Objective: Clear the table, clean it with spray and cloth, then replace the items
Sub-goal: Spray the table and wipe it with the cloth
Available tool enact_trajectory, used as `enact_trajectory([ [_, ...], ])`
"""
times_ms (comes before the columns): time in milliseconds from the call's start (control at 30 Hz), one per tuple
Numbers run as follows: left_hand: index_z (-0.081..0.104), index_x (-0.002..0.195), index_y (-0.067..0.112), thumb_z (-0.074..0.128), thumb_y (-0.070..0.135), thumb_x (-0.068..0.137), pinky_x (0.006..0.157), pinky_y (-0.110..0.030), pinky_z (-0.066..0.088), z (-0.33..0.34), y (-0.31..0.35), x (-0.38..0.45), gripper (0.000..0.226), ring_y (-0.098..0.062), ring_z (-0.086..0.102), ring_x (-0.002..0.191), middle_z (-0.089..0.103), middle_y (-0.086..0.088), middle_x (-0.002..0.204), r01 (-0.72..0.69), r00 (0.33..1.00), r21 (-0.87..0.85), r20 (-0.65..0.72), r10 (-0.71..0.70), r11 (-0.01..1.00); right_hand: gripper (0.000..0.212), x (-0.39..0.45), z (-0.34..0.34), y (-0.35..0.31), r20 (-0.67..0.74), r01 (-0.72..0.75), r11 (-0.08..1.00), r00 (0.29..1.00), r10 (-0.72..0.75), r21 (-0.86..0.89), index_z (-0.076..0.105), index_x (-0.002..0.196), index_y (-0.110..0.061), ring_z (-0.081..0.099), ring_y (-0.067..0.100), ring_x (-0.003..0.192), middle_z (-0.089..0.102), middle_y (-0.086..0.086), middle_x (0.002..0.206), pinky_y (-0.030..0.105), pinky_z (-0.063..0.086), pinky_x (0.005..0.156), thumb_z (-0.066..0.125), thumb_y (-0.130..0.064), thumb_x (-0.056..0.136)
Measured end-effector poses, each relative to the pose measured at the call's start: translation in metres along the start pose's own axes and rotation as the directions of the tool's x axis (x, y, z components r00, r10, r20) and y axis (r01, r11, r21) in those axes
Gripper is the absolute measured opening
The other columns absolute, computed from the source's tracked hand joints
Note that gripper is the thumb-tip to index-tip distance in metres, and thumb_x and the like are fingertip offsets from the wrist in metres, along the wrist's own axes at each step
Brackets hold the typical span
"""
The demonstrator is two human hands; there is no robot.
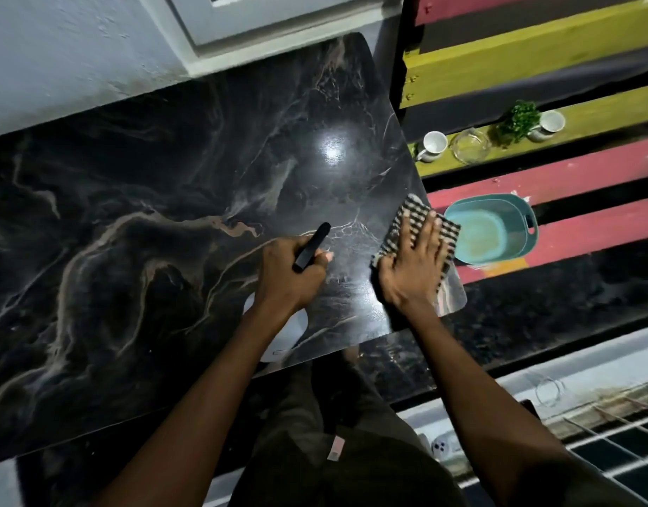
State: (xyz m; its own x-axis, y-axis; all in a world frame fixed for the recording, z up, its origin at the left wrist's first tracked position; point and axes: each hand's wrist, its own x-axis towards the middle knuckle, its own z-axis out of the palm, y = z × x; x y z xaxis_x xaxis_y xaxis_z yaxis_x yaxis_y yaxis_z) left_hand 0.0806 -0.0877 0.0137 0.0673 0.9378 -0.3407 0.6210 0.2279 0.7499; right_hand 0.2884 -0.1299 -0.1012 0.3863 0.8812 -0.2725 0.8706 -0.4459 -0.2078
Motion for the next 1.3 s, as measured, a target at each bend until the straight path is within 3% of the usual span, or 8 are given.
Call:
enact_trajectory([
  [233,0.054,0.059,0.003,0.072,0.015,0.083,0.051,-0.029,0.034,0.025,0.017,0.007,0.032,-0.024,0.043,0.049,0.048,-0.016,0.053,0.001,0.999,0.03,0.038,-0.002,1.0,0.087,-0.083,0.017,-0.009,0.109,0.405,0.914,0.907,-0.406,0.039,0.004,0.161,-0.03,-0.011,0.022,0.155,-0.008,0.006,0.169,0.052,0.009,0.124,0.046,-0.041,0.085],
  [500,0.064,0.066,0.008,0.074,0.028,0.085,0.058,-0.036,0.054,0.03,0.025,0.029,0.029,-0.029,0.066,0.061,0.067,-0.012,0.062,0.053,0.998,-0.013,0.04,-0.052,0.999,0.088,-0.004,-0.003,0.026,0.009,0.2,0.98,0.98,-0.2,0.012,0.006,0.161,-0.033,-0.003,0.022,0.156,0.0,0.007,0.169,0.054,0.007,0.124,0.046,-0.044,0.083],
  [700,0.051,0.054,0.012,0.074,0.02,0.085,0.051,-0.027,0.038,0.017,0.028,0.041,0.039,-0.016,0.048,0.046,0.052,-0.002,0.05,0.112,0.993,-0.026,-0.039,-0.113,0.993,0.084,0.118,-0.02,-0.051,-0.002,0.145,0.989,0.989,-0.145,0.008,-0.002,0.16,-0.028,-0.01,0.033,0.154,-0.007,0.018,0.167,0.056,-0.001,0.123,0.033,-0.053,0.089],
  [800,0.054,0.059,0.003,0.07,0.016,0.082,0.051,-0.046,0.047,0.009,0.022,0.046,0.031,-0.032,0.055,0.054,0.057,-0.017,0.056,0.107,0.992,-0.002,-0.073,-0.107,0.994,0.077,0.088,0.0,-0.084,0.083,0.394,0.918,0.917,-0.39,-0.05,0.001,0.161,-0.028,-0.016,0.031,0.153,-0.013,0.017,0.166,0.055,-0.002,0.124,0.028,-0.053,0.093],
  [900,0.045,0.053,0.009,0.068,0.013,0.08,0.049,-0.04,0.039,0.0,0.015,0.047,0.036,-0.023,0.044,0.049,0.046,-0.009,0.049,0.093,0.99,0.015,-0.11,-0.09,0.996,0.075,0.012,0.021,-0.094,0.169,0.634,0.773,0.764,-0.623,-0.015,0.021,0.16,-0.022,-0.012,0.027,0.155,0.001,0.014,0.168,0.053,0.004,0.124,0.038,-0.049,0.092],
  [1000,0.046,0.052,0.014,0.07,0.024,0.081,0.051,-0.037,0.041,-0.01,0.006,0.043,0.039,-0.023,0.047,0.048,0.047,-0.004,0.048,0.097,0.987,-0.039,-0.123,-0.101,0.995,0.078,-0.05,0.024,-0.064,0.225,0.719,0.694,0.669,-0.708,0.048,0.016,0.161,-0.025,-0.01,0.022,0.155,0.002,0.01,0.169,0.05,0.004,0.125,0.044,-0.044,0.091],
  [1167,0.065,0.069,0.001,0.074,0.032,0.08,0.055,-0.04,0.055,-0.03,-0.016,0.027,0.034,-0.031,0.064,0.059,0.063,-0.016,0.061,0.14,0.969,-0.098,-0.189,-0.156,0.985,0.091,-0.042,0.008,0.004,0.137,0.573,0.819,0.81,-0.57,0.019,0.016,0.16,-0.03,-0.001,0.022,0.156,0.0,0.005,0.169,0.053,0.012,0.123,0.054,-0.043,0.078],
  [1300,0.068,0.072,0.0,0.074,0.029,0.079,0.054,-0.039,0.053,-0.051,-0.051,-0.002,0.031,-0.031,0.064,0.059,0.065,-0.016,0.061,0.166,0.96,-0.027,-0.226,-0.168,0.986,0.088,0.004,0.007,-0.027,0.065,0.394,0.919,0.917,-0.393,-0.013,0.013,0.161,-0.028,0.001,0.026,0.156,0.001,0.008,0.169,0.053,0.009,0.124,0.041,-0.046,0.08],
])
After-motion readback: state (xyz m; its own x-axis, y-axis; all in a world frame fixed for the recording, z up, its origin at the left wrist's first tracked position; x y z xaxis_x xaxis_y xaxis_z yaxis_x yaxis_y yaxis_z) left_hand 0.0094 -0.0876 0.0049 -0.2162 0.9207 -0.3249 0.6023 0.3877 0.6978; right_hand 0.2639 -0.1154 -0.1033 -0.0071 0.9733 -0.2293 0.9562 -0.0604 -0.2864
